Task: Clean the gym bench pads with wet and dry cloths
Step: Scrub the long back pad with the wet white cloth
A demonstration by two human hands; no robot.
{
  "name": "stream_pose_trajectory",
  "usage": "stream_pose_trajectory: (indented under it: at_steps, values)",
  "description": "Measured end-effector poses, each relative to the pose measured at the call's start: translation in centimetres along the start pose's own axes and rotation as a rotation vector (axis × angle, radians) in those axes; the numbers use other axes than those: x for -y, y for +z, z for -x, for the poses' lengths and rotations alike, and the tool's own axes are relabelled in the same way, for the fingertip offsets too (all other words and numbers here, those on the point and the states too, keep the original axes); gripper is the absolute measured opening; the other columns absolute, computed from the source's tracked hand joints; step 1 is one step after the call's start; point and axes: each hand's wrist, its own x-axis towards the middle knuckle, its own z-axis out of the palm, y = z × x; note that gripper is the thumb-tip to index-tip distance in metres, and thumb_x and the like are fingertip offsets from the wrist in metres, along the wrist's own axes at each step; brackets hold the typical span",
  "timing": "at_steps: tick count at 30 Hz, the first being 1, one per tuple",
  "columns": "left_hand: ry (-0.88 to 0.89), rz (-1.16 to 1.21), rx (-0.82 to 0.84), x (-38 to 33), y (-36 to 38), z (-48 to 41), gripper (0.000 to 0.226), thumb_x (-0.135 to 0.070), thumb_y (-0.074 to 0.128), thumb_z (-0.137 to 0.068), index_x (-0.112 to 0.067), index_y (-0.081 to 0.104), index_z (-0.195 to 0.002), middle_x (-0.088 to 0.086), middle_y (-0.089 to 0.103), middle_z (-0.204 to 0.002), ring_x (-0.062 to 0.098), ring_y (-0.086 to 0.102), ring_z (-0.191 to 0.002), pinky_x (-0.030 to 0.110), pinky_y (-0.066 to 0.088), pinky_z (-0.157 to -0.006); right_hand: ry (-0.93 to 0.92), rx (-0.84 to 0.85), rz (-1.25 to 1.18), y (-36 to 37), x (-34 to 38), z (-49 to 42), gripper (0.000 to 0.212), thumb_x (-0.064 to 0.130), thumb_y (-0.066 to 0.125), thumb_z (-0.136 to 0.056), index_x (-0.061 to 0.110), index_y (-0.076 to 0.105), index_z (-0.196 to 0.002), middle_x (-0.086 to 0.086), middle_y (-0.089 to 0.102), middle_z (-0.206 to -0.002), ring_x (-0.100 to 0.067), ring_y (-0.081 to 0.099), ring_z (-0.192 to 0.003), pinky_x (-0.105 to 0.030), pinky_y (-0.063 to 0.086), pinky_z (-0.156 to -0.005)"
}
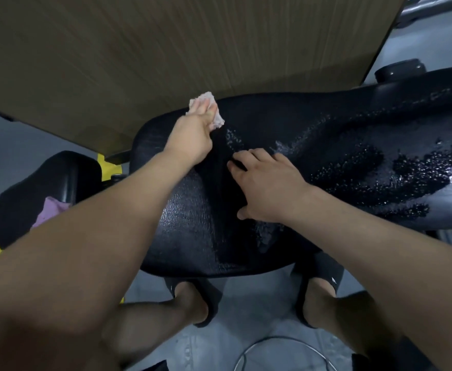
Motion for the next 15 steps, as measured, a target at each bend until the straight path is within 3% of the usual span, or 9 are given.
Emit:
stream_pose_trajectory:
  at_steps: [5, 10, 13, 15]
  values:
    - [0.113, 0.021, -0.023, 0.1, 0.9, 7.1, 0.07, 0.015, 0.043, -0.091, -0.009, 0.035, -0.156, 0.007, 0.023, -0.167, 0.02, 0.009, -0.157, 0.026, 0.014, -0.123, 0.011, 0.023, 0.033, -0.4, 0.5, 0.2, 0.102, 0.064, 0.07, -0.082, 0.02, 0.022, -0.16, 0.0, 0.02, -0.161, -0.026, 0.02, -0.148, -0.045, 0.028, -0.119]
    - [0.144, -0.112, 0.059, 1.7, 2.9, 15.2, 0.069, 0.0, 0.034, -0.098, -0.005, 0.004, -0.161, 0.009, 0.002, -0.17, 0.023, -0.004, -0.157, 0.032, 0.003, -0.127, 0.027, 0.01, 0.061, -0.8, 1.8, 1.1, 0.088, 0.058, 0.069, -0.087, 0.017, 0.033, -0.156, -0.004, 0.024, -0.161, -0.029, 0.028, -0.145, -0.047, 0.035, -0.115]
    - [0.107, 0.015, 0.057, 3.2, 4.1, 19.7, 0.069, 0.004, 0.039, -0.094, -0.008, 0.023, -0.16, 0.01, 0.019, -0.168, 0.023, 0.007, -0.157, 0.039, 0.018, -0.127, 0.032, -0.016, 0.103, -0.4, 3.4, 2.0, 0.068, 0.05, 0.061, -0.095, 0.017, 0.043, -0.151, -0.005, 0.028, -0.159, -0.03, 0.035, -0.14, -0.046, 0.04, -0.11]
    - [0.091, 0.01, 0.06, 3.6, 3.9, 22.5, 0.071, 0.004, 0.04, -0.093, -0.013, 0.024, -0.16, 0.004, 0.018, -0.168, 0.02, 0.006, -0.157, 0.038, 0.022, -0.126, 0.033, -0.062, 0.09, 0.4, 5.0, 2.9, 0.057, 0.044, 0.056, -0.098, 0.017, 0.049, -0.147, -0.005, 0.032, -0.158, -0.03, 0.037, -0.139, -0.045, 0.041, -0.109]
